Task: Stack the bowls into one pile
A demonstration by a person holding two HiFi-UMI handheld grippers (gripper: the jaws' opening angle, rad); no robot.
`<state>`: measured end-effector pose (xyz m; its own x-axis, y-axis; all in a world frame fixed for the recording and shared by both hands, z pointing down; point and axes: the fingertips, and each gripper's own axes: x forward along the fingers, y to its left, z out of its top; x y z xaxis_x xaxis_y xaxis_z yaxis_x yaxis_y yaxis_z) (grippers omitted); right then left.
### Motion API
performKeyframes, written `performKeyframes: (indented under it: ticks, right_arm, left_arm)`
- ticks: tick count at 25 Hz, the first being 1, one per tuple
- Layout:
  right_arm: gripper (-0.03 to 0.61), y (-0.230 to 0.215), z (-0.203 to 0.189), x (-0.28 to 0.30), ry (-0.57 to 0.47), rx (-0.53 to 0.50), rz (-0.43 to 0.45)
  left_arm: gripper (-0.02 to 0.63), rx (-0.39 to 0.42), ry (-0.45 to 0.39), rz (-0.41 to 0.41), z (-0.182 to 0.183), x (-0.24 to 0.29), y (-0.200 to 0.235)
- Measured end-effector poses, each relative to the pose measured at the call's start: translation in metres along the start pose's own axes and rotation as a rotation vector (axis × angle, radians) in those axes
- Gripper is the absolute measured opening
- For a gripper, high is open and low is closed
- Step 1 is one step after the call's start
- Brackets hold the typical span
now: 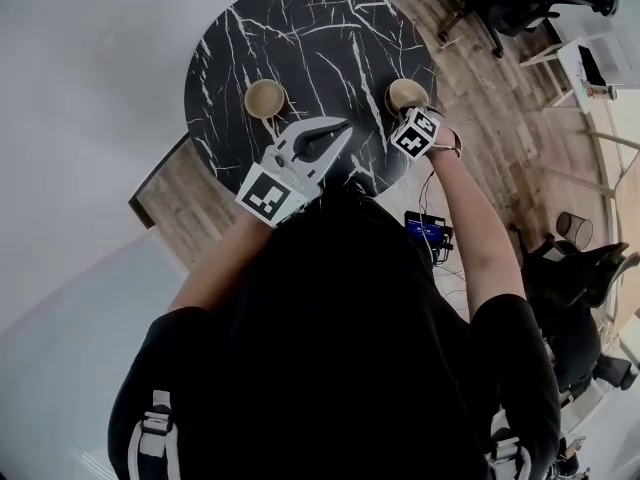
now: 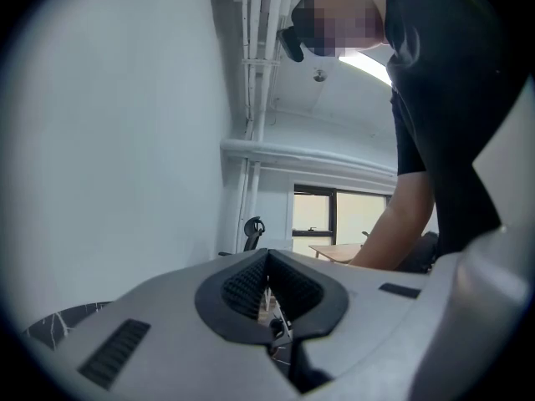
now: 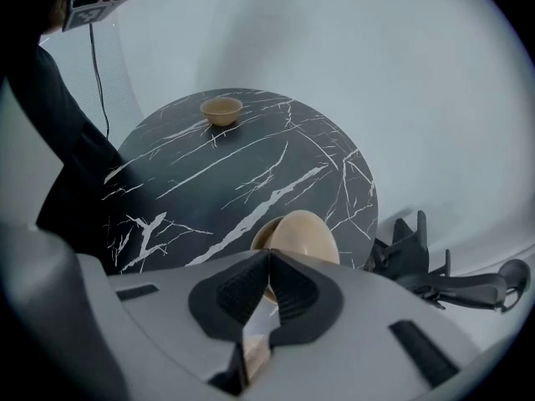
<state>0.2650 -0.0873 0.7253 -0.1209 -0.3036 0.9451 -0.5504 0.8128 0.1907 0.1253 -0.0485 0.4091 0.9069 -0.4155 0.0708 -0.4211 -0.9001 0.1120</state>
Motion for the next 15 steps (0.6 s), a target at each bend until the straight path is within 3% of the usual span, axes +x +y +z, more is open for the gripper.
performKeyframes:
  ticks: [15]
  right_arm:
    - [0.017,0.011,-0.007,0.026,-0.004,-0.008,0.050]
  left_arm:
    - [0.005,0.006,0.015,0.082,-0.007,-0.001,0.003]
